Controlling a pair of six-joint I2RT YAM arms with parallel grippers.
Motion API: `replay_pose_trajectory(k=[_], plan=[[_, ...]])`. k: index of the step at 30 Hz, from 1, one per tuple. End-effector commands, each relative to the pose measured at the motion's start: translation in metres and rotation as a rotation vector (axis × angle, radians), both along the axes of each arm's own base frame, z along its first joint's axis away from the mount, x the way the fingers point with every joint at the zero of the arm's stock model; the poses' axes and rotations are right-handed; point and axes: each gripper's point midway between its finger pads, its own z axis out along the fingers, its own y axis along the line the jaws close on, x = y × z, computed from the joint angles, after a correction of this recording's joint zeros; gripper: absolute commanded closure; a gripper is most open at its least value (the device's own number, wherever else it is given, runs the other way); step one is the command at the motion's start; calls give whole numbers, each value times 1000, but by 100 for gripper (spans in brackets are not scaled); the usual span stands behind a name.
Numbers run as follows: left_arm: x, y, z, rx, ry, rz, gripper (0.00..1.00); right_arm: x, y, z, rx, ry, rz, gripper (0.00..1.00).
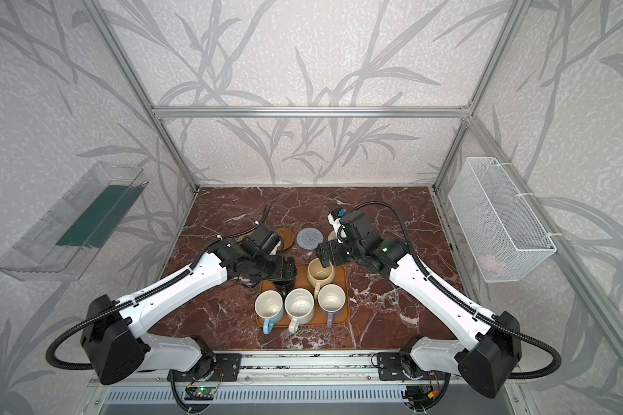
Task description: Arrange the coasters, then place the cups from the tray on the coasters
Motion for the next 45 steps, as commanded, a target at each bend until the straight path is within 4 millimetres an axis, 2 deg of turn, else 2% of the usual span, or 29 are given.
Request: replay_pose_trajectory(k=[1, 15, 24, 38, 42, 45], plan=[[-10, 10, -12, 72, 49, 6, 1, -4, 0, -5, -6, 6, 7, 1], [-11, 22, -17, 144, 32, 18, 0, -4, -1, -10, -7, 12, 0, 1], [-9, 12, -28, 125, 57, 5, 1, -5, -2, -18, -17, 28, -3, 1], [-7, 15, -41, 170, 66, 5, 6, -7, 1, -24, -23, 53, 16, 1], [-6, 11, -45, 156, 74, -2, 12, -7, 3, -26, -23, 62, 18, 1], [-6, 10, -48, 160, 81, -7, 14, -7, 4, -27, -22, 67, 22, 1]])
